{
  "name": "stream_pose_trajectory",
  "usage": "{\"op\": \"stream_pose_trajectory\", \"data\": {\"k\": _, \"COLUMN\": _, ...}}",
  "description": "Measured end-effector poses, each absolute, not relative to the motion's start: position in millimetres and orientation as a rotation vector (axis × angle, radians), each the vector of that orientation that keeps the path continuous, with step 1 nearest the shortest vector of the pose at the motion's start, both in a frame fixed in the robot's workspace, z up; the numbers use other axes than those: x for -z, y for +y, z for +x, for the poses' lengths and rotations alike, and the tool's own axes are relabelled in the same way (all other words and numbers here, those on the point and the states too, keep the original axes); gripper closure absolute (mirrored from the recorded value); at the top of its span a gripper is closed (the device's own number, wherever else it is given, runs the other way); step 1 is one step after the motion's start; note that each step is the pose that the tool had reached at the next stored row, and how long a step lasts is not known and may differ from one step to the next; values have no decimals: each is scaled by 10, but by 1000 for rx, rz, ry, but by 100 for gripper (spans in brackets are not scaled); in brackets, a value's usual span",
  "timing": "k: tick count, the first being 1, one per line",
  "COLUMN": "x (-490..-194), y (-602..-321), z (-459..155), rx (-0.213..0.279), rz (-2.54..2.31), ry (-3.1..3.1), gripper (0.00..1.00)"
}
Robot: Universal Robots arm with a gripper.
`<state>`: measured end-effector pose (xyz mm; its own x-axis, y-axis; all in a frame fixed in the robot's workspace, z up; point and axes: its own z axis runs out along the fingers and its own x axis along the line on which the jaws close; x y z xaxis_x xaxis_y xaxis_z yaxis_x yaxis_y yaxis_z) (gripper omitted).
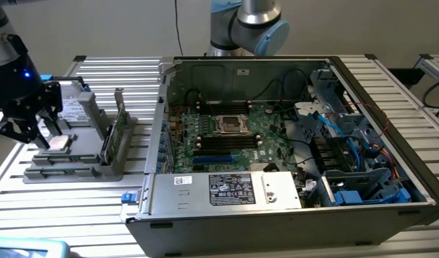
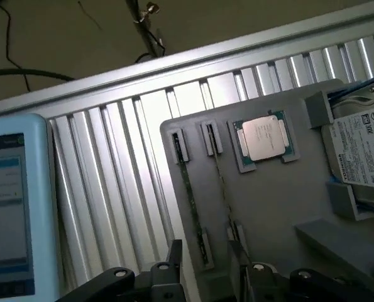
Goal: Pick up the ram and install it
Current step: 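Pick up the ram and move it above insertion slot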
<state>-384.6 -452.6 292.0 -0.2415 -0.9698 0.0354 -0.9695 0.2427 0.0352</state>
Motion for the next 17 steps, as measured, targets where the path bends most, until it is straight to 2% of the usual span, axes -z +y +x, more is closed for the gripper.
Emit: {"op": "stream_pose_trajectory", "data": {"k": 17, "x": -2735, "y": -4525, "z": -3919, "rx": -1, "rz": 2208, "ry": -2164, "gripper": 58}}
